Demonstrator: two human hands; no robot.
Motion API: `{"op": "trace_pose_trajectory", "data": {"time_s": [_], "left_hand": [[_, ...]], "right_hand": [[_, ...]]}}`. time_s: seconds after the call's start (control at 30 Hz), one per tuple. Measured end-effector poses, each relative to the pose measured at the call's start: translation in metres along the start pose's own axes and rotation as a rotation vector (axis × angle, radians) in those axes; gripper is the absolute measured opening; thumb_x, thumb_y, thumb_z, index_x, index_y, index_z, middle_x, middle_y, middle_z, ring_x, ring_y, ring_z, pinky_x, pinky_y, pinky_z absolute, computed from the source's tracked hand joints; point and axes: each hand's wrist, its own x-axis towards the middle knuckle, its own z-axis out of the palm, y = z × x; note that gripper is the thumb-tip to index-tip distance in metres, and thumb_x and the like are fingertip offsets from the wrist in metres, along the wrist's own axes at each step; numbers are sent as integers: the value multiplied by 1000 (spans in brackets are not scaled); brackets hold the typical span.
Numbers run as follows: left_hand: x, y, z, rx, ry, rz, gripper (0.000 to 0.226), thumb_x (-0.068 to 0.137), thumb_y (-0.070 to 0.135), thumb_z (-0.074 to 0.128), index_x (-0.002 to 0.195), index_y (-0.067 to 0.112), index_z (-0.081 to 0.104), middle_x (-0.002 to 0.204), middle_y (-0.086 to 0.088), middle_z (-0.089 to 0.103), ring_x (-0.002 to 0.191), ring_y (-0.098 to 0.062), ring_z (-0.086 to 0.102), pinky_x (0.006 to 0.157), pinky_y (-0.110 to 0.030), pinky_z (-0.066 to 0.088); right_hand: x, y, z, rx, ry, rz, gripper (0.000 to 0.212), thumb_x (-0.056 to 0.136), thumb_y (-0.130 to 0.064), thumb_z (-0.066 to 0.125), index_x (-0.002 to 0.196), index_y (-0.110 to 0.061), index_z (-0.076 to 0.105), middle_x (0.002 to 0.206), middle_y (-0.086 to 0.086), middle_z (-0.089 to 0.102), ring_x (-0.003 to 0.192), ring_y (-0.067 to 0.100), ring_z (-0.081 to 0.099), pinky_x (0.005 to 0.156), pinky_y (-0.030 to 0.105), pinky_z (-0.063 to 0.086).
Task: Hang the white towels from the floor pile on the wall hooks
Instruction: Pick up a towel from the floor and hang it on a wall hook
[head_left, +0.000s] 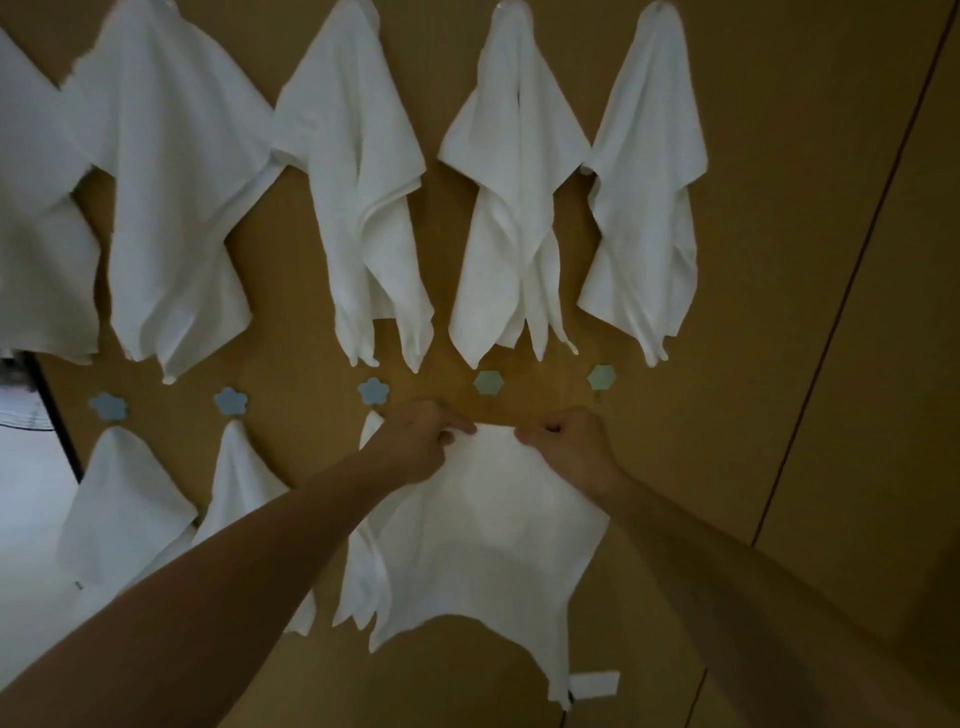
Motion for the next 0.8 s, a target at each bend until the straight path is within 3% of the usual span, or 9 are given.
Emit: {"op": "trace_pose_trajectory", "data": {"time_s": [0.1, 0.2, 0.43, 0.57, 0.63, 0.7, 0.8], "left_hand": [[37, -12, 17, 111, 6, -21, 50, 87, -9, 53, 125, 21, 67, 133, -5, 58, 113, -20, 59, 97, -23, 46], [70, -20, 31, 192, -9, -71, 55, 85, -7, 52, 130, 22, 63, 132, -6, 56, 115, -25, 57, 96, -30, 47], [101, -39, 73, 371, -34, -117, 47, 92, 7, 51, 138, 18, 54, 138, -13, 49, 124, -32, 49, 100, -39, 46], [97, -51, 101, 267, 118, -108, 32, 92, 18, 53, 120, 13, 67, 128, -11, 58, 114, -32, 56, 90, -43, 53], [97, -50, 113, 182, 166, -157, 40, 87, 29, 44, 111, 12, 70, 117, -11, 63, 101, -30, 61, 80, -40, 56], [96, -43, 126, 57, 211, -201, 49, 84, 38, 39, 106, 9, 72, 109, -11, 65, 93, -27, 63, 80, -31, 52], [93, -38, 140, -95, 316, -278, 42, 85, 34, 43, 102, 11, 73, 101, -9, 66, 91, -23, 60, 81, -28, 48]], "right_hand": [[54, 18, 10, 3, 53, -5, 39, 78, -30, 80, 55, -8, 57, 56, 2, 55, 56, 16, 55, 60, 28, 46], [97, 29, 21, 3, 80, -57, 29, 79, -19, 80, 59, -6, 63, 60, 3, 60, 58, 12, 56, 63, 26, 47], [143, 64, 53, -47, 148, -183, 53, 84, -12, 71, 45, -21, 36, 45, -7, 38, 47, 11, 40, 52, 27, 33], [136, 98, 85, 96, 223, -182, 60, 78, -10, 74, 42, -25, 29, 39, -10, 30, 41, 9, 29, 46, 26, 26], [133, 108, 102, 222, 256, -92, 57, 80, -12, 74, 41, -23, 35, 38, -9, 34, 41, 7, 32, 46, 28, 29], [129, 114, 114, 282, 263, -18, 49, 84, -19, 73, 44, -11, 46, 42, -4, 42, 43, 10, 38, 48, 32, 34], [124, 116, 115, 196, 340, -84, 45, 86, -25, 75, 50, -10, 53, 46, -3, 50, 44, 8, 44, 49, 26, 36]]}}
